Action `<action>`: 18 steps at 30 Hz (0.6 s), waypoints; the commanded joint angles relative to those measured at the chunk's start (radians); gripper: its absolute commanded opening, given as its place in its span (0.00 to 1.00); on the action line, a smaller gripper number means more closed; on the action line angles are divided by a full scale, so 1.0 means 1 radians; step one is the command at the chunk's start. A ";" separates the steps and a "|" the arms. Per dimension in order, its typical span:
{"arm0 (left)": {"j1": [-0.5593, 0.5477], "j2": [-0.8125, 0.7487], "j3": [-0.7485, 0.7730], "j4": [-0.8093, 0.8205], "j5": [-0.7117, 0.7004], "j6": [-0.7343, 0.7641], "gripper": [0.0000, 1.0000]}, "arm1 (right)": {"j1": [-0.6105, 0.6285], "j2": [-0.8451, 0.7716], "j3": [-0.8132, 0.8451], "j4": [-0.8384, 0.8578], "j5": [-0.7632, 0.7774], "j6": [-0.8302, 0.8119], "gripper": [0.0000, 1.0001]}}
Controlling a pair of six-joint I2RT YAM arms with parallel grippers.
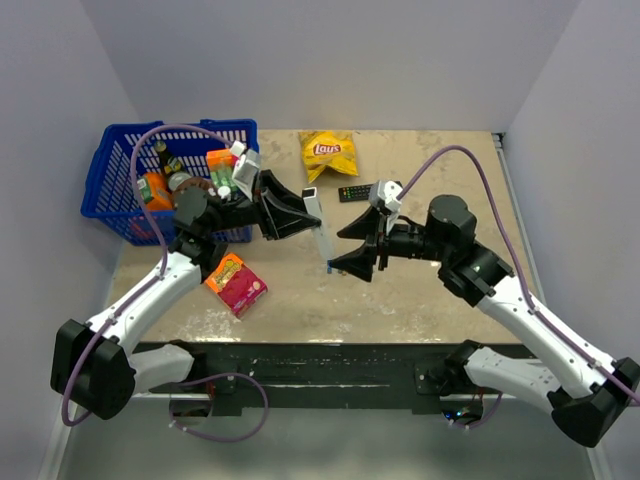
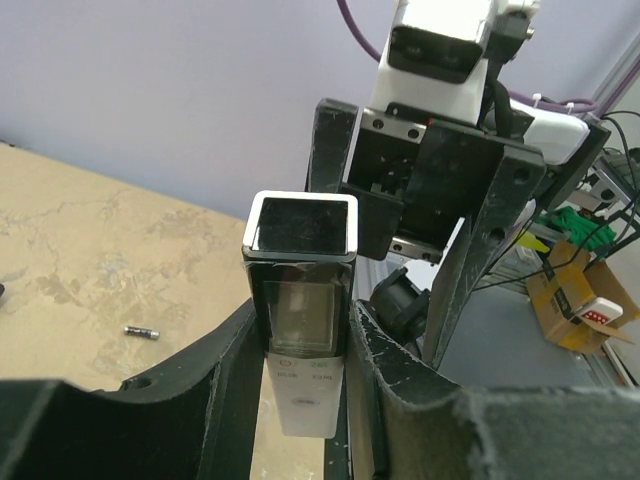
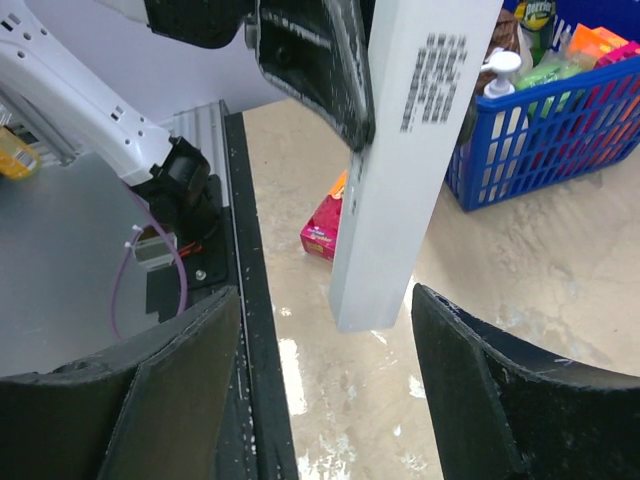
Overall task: Load the batteries into the remote control
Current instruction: Remove the battery cover from the remote control.
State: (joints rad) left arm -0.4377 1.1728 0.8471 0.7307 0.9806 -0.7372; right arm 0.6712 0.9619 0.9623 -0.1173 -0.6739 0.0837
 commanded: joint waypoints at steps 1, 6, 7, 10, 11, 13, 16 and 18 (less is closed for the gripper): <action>0.005 -0.013 0.049 0.018 0.026 0.038 0.00 | -0.005 0.037 0.087 -0.008 -0.004 -0.035 0.70; 0.005 -0.007 0.052 0.035 0.039 0.032 0.00 | -0.024 0.107 0.150 -0.025 -0.025 -0.042 0.64; 0.005 -0.006 0.053 0.036 0.046 0.032 0.00 | -0.030 0.115 0.156 -0.022 -0.038 -0.042 0.62; 0.005 -0.006 0.052 0.038 0.058 0.032 0.00 | -0.051 0.153 0.185 -0.018 -0.100 -0.033 0.56; 0.005 -0.005 0.052 0.038 0.059 0.032 0.00 | -0.062 0.162 0.190 -0.018 -0.121 -0.032 0.55; 0.005 -0.005 0.053 0.036 0.064 0.032 0.00 | -0.070 0.182 0.205 -0.006 -0.168 -0.021 0.51; 0.005 -0.002 0.056 0.032 0.067 0.035 0.00 | -0.079 0.199 0.217 0.018 -0.214 0.004 0.47; 0.005 0.002 0.060 0.033 0.066 0.036 0.00 | -0.079 0.208 0.225 0.019 -0.239 0.004 0.45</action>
State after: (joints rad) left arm -0.4366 1.1744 0.8574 0.7185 1.0229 -0.7197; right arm 0.5980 1.1645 1.1313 -0.1410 -0.8173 0.0715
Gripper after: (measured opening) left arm 0.388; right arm 0.470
